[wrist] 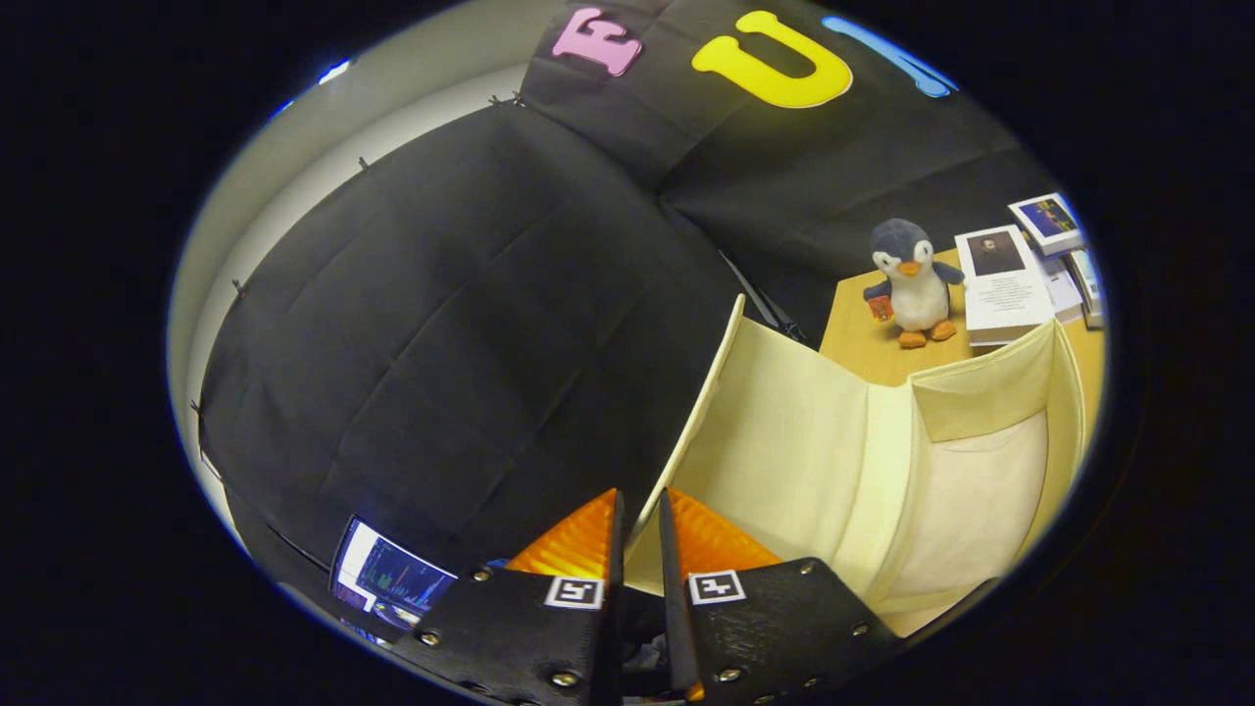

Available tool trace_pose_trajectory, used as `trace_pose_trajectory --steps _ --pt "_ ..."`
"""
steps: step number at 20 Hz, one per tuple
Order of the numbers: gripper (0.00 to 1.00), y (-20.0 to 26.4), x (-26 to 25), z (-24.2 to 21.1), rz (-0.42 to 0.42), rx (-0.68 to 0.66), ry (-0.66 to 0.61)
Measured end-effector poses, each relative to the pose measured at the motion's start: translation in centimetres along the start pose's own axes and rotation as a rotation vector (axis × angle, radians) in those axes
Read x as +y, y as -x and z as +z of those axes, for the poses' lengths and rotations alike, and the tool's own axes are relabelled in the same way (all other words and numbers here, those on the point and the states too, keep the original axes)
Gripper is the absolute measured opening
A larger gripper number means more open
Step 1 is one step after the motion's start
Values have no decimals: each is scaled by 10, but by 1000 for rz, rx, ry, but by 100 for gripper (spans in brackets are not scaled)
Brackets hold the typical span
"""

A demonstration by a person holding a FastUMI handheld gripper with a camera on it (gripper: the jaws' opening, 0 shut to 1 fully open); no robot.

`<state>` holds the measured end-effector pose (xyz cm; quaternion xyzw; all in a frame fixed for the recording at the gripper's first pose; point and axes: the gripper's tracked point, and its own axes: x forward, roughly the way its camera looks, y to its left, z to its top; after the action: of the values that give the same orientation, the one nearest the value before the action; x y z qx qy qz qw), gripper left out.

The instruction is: Open the storage box then place both shoes into the box .Put the left shoe in first, then the right shoe, with the right side of both shoes facing outward in a uniform manner.

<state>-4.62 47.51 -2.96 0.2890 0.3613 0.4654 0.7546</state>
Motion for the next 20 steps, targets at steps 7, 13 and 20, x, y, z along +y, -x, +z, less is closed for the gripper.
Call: trace_pose_trajectory --steps 7,13,20 --pt "97 25 -25 8 -94 -39 109" --pt "97 83 -78 37 -258 -127 176" --pt "97 154 -146 65 -434 -202 167"
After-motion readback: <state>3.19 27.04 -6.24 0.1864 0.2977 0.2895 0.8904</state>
